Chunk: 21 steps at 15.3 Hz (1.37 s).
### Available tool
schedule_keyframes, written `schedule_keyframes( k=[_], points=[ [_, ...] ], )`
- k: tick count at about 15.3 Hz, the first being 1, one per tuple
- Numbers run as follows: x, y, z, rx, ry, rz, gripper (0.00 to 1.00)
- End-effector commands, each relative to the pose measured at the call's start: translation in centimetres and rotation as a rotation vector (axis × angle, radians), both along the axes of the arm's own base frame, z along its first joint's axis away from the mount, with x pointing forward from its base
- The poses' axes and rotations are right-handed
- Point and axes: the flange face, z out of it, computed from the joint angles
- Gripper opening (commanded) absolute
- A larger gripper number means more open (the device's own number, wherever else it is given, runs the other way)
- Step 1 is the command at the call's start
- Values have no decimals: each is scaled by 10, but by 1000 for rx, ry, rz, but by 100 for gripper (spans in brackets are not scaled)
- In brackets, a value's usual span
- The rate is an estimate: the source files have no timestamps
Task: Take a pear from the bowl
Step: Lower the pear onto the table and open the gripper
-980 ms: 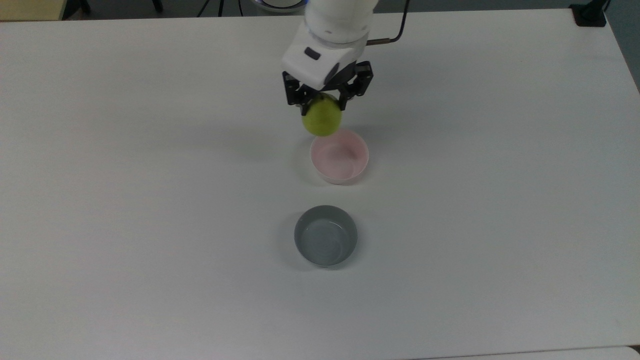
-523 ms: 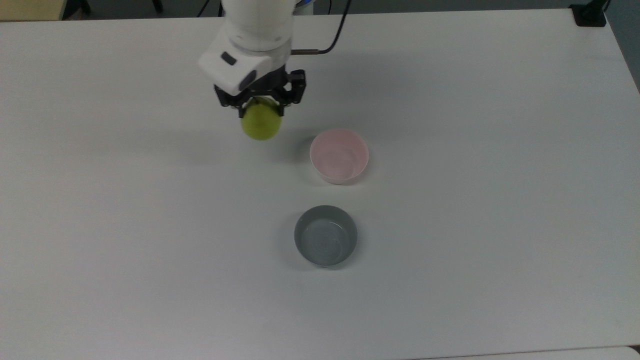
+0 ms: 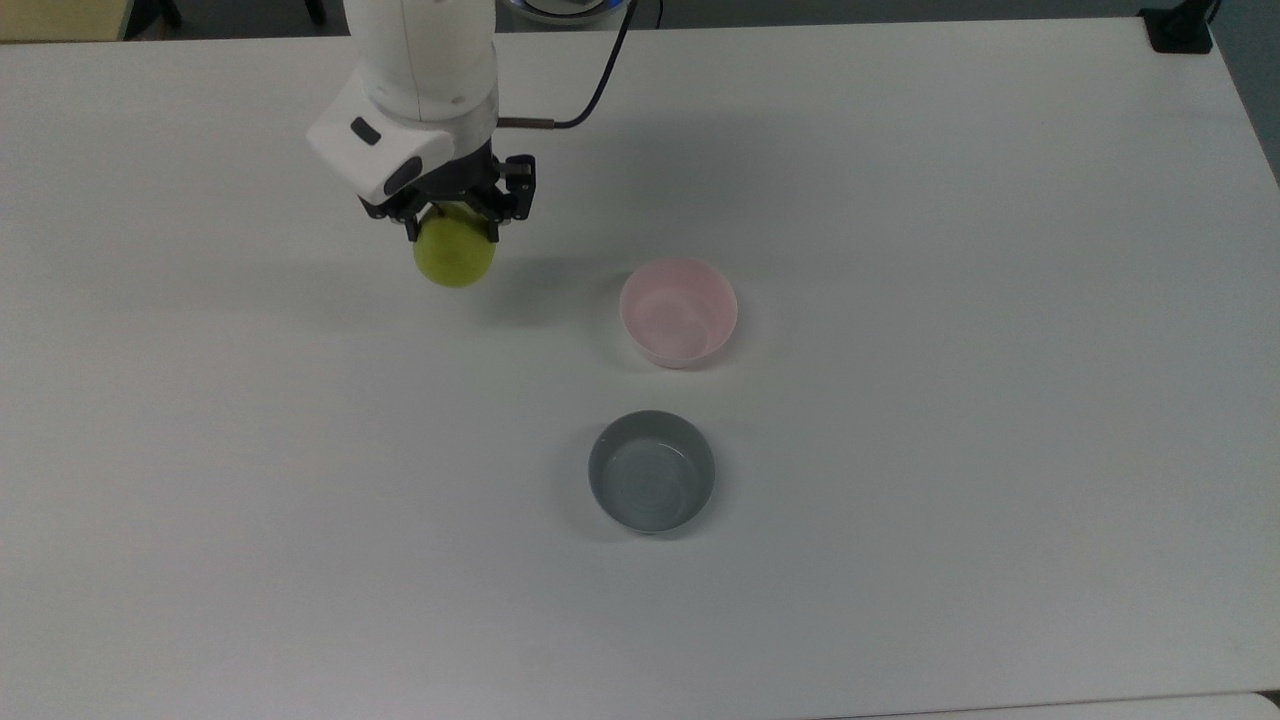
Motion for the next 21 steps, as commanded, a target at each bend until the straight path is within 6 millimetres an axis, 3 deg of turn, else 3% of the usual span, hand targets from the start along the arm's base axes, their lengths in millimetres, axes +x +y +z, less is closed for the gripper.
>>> schedule_keyframes(
  k=[1,6,12,15,19,21],
  points=[
    [8,-9,-35,-8,0,11,48],
    [19,-6,-80,-15,4,12,49],
    [25,-3,-104,-21,13,20,55],
    [26,-4,-110,-22,11,20,62],
    [27,-3,-108,-23,10,22,89],
    [27,-3,-106,-23,9,22,91]
  ],
)
